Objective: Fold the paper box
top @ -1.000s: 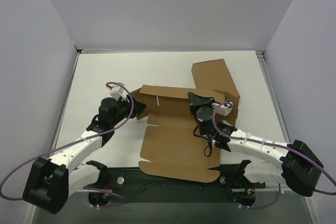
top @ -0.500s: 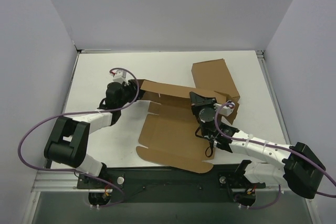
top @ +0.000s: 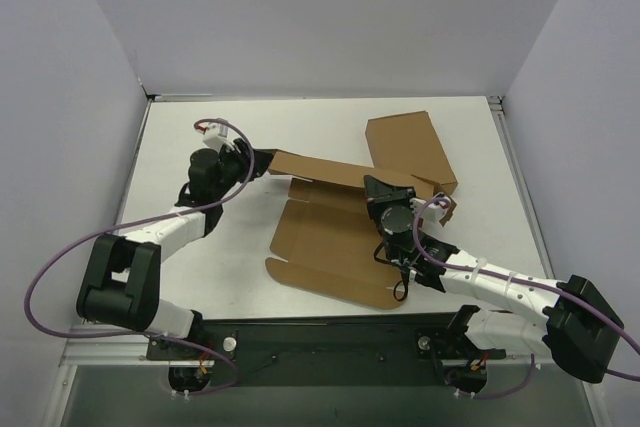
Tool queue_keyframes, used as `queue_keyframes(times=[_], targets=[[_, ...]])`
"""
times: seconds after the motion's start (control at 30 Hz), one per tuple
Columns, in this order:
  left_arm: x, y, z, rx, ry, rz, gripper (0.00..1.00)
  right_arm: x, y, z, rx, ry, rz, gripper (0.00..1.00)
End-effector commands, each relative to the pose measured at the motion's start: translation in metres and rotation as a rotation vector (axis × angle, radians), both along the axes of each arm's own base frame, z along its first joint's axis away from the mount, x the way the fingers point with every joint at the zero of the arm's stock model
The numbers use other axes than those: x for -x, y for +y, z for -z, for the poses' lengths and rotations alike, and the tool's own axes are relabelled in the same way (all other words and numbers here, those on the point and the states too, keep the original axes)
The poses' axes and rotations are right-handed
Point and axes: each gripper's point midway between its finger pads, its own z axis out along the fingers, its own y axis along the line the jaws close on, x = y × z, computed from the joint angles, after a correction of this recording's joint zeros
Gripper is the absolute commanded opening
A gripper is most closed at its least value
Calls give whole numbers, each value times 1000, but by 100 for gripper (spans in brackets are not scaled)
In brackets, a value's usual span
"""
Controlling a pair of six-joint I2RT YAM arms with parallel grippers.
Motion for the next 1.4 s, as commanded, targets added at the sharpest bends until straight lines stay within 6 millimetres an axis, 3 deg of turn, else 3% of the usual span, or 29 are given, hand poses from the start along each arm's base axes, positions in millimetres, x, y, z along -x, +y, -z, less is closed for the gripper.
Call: queue_keyframes(times=[0.0, 0.3, 0.57, 0.97, 1.17, 1.37], targets=[[9, 9, -31, 103, -23, -2, 48, 1, -13, 21, 97, 64, 41, 0], [33, -9, -66, 288, -74, 108, 49, -1, -12, 26, 100, 79, 42, 0], [36, -23, -70, 334, -74, 190, 49, -1, -11, 27, 99, 86, 39, 0], [52, -35, -33, 213, 20, 233, 47, -3, -11, 31, 98, 98, 41, 0], [57, -43, -8, 179, 90, 228, 36, -3, -12, 32, 100, 99, 43, 0], [66, -56, 19, 133, 155, 233, 32, -3, -12, 31, 97, 98, 45, 0]])
